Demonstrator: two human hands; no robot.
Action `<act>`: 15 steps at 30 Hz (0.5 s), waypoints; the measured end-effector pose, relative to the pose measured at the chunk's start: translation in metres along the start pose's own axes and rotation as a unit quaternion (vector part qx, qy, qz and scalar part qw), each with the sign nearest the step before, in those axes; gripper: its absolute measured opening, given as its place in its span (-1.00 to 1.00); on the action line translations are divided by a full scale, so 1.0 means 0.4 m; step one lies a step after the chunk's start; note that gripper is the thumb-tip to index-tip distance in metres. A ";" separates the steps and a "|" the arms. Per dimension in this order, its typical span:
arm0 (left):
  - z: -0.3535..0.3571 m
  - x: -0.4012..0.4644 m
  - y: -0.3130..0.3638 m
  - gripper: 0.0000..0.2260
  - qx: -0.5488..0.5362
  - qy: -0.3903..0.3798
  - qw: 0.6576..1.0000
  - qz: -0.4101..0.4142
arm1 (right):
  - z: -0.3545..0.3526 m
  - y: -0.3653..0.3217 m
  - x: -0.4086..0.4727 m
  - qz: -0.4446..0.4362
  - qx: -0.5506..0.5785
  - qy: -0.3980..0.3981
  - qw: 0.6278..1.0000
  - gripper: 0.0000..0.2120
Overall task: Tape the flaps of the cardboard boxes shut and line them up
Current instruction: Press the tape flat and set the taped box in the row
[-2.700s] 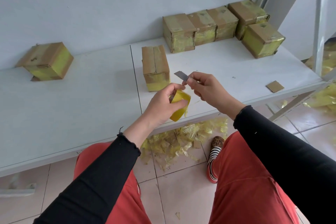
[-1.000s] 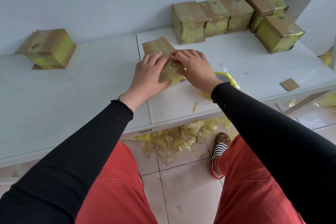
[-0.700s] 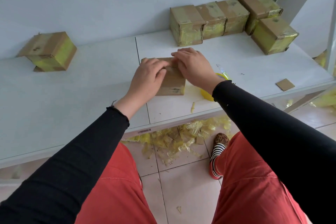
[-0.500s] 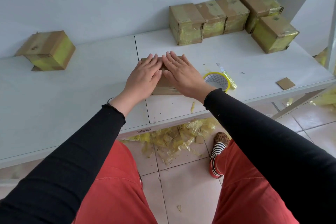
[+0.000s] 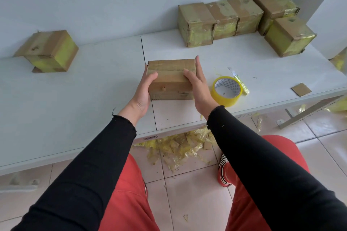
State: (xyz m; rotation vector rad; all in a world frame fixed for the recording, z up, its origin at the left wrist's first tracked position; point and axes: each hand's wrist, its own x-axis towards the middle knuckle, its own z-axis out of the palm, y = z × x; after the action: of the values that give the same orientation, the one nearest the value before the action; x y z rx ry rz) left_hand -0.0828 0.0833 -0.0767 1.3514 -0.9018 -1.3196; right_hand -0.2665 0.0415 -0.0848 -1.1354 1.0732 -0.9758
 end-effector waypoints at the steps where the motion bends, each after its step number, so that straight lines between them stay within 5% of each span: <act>1: 0.000 0.002 -0.008 -0.35 0.004 0.002 1.000 0.001 | 0.000 0.014 0.001 0.007 0.004 -0.005 1.000 -0.21; 5: 0.006 0.015 -0.037 -0.50 -0.026 0.022 0.999 0.000 | 0.013 0.049 0.009 0.003 0.038 0.009 0.999 -0.19; 12: 0.034 0.000 -0.001 -0.32 -0.078 0.053 0.995 -0.026 | 0.010 0.013 0.018 0.031 0.021 -0.014 0.999 -0.19; 15: 0.054 -0.015 0.040 -0.43 -0.078 0.067 0.993 -0.050 | 0.003 -0.046 0.027 0.051 0.005 -0.007 0.999 -0.15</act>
State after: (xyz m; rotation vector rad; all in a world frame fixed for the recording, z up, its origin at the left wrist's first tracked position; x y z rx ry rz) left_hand -0.1026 0.0824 -0.0577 1.3590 -0.6333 -1.3301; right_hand -0.2641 0.0284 -0.0682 -1.0686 1.1031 -0.8904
